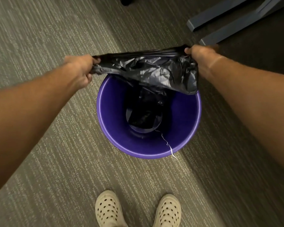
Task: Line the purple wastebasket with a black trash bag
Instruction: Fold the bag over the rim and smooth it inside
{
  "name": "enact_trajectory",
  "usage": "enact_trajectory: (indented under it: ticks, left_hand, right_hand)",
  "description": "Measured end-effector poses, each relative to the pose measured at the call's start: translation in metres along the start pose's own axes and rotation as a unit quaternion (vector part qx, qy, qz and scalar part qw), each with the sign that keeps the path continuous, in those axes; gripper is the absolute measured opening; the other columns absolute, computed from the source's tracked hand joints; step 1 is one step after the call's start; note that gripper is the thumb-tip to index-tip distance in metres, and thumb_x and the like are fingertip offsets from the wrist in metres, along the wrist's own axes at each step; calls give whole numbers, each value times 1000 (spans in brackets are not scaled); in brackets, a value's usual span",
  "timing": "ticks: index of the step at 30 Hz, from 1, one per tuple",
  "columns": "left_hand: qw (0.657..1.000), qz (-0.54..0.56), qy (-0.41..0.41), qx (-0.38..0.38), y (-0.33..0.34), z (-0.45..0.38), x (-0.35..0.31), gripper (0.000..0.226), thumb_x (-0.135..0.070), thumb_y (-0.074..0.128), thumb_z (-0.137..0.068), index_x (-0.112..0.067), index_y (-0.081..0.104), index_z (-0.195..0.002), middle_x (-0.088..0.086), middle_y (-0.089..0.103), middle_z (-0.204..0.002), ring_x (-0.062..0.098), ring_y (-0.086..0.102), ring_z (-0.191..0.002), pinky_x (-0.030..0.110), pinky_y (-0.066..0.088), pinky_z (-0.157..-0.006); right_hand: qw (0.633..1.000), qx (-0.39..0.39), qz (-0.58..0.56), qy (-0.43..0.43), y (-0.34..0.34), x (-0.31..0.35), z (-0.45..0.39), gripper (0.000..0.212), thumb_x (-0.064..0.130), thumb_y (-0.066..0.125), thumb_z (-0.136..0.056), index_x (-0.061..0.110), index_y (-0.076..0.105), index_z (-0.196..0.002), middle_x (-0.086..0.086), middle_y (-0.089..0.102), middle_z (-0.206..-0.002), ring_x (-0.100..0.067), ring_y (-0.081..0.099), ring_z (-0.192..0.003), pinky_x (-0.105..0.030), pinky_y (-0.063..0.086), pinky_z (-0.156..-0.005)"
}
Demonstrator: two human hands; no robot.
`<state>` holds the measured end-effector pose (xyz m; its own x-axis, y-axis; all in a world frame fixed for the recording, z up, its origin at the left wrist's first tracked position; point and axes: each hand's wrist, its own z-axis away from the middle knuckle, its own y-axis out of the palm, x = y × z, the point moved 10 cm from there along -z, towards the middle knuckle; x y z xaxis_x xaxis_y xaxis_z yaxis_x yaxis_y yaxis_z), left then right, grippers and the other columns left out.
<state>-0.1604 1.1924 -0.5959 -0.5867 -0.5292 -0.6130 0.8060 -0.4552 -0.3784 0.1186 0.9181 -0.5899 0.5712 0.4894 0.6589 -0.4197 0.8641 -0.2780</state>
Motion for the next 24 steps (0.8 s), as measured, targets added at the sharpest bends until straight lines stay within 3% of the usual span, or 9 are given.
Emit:
enact_trajectory:
  ticks: [2, 4, 8, 10, 14, 16, 20, 24]
  left_hand:
    - [1000, 4, -2, 14, 4, -4, -3, 10, -16, 73, -83, -16, 64, -79, -2, 69, -78, 3, 60, -35, 13, 41, -33]
    - [1000, 0, -9, 24, 7, -5, 0, 7, -11, 70, -85, -16, 64, -86, -2, 69, -82, 2, 63, -40, 14, 46, -36]
    - [994, -84, -49, 51, 5, -4, 27, 14, -16, 65, -90, -18, 62, -77, -9, 61, -72, -1, 53, -42, 9, 32, -28]
    - [989, -125, -56, 52, 0, -1, 36, 20, -20, 66, -90, -18, 60, -71, -9, 57, -61, 0, 46, -42, 8, 30, -27]
    - [987, -137, -59, 52, -13, 9, 53, 22, -25, 67, -91, -14, 61, -73, -6, 53, -44, 1, 43, -31, 12, 33, -27]
    - [992, -89, -63, 70, -14, 17, 57, 17, -24, 67, -91, -12, 63, -80, -4, 58, -51, 2, 48, -33, 14, 38, -29]
    - [992, -4, -71, 109, -14, 39, 61, 5, -17, 64, -91, -12, 64, -93, 1, 65, -78, 5, 57, -49, 14, 47, -39]
    - [987, 79, -79, 118, -13, 59, 63, 8, -4, 56, -93, -8, 61, -98, 8, 66, -100, 14, 68, -86, 19, 58, -63]
  right_hand:
    - [1000, 7, 10, 3, 1, 2, -4, 14, 15, 57, -94, 12, 53, -81, 2, 61, -73, -10, 59, -58, -21, 53, -48]
    - [999, 25, 26, 17, 2, -6, -6, 19, 13, 53, -96, 14, 54, -77, 2, 59, -72, -9, 59, -55, -22, 53, -51]
    - [994, 74, 54, 54, 2, -36, -7, 27, 10, 43, -101, 13, 54, -76, 0, 64, -63, -6, 61, -40, -22, 53, -45]
    - [992, 86, 14, 87, -5, -52, -2, 26, 14, 45, -102, 13, 59, -80, 0, 68, -55, -10, 64, -42, -23, 54, -42]
    - [992, 90, -6, 88, -20, -65, 14, 14, 27, 61, -94, 14, 61, -89, -2, 73, -67, -13, 70, -53, -26, 56, -45]
    - [995, 69, -7, 68, -29, -65, 22, 16, 29, 67, -90, 14, 62, -93, -2, 74, -79, -13, 71, -60, -28, 56, -51]
    - [998, 45, -20, 50, -39, -66, 37, 39, 29, 79, -79, 12, 65, -111, -2, 74, -100, -15, 72, -83, -29, 58, -63]
    - [996, 42, -31, 71, -48, -75, 57, 36, 25, 84, -73, 13, 65, -101, 0, 73, -91, -13, 73, -72, -24, 56, -50]
